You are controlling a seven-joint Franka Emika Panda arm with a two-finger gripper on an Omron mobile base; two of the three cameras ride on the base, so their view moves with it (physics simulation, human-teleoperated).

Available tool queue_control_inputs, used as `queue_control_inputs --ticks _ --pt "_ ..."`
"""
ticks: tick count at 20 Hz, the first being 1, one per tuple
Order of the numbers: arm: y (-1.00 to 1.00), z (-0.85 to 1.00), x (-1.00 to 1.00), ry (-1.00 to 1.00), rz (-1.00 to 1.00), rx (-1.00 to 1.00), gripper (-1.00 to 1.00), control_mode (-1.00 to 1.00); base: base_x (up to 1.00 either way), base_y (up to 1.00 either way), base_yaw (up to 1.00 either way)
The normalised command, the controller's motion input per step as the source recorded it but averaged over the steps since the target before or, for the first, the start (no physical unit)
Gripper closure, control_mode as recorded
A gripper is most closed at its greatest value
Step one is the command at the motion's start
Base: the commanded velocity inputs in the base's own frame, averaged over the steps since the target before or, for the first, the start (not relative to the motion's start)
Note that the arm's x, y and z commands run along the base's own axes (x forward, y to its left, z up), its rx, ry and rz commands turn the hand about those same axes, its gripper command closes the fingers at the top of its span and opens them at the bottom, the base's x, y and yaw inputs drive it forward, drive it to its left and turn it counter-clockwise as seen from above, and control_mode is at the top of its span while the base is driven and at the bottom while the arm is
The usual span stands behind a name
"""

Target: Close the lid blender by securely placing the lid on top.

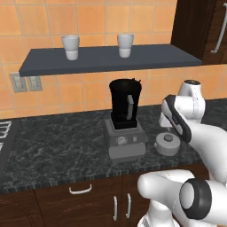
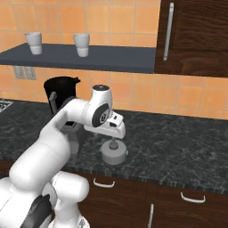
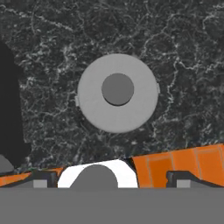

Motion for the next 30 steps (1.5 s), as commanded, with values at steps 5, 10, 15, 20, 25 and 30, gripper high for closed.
queue_control_inputs --ticks 5,10,15,20,25,30 --pt "0.0 -0.55 0.16 0.0 0.0 -0.01 -1.0 -1.0 0.0 0.0 0.0" --pt "-0.04 -0.37 0.21 0.0 0.0 0.0 -1.0 -1.0 0.0 0.0 0.0" --pt "-0.04 -0.35 0.17 0.0 0.0 0.0 -1.0 -1.0 0.0 0.0 0.0" --pt "-0.08 -0.26 0.18 0.0 0.0 0.0 -1.0 -1.0 0.0 0.0 0.0" --pt "-0.12 -0.04 0.1 0.0 0.0 0.0 -1.0 -1.0 0.0 0.0 0.0" --pt "-0.03 -0.07 0.14 0.0 0.0 0.0 -1.0 -1.0 0.0 0.0 0.0"
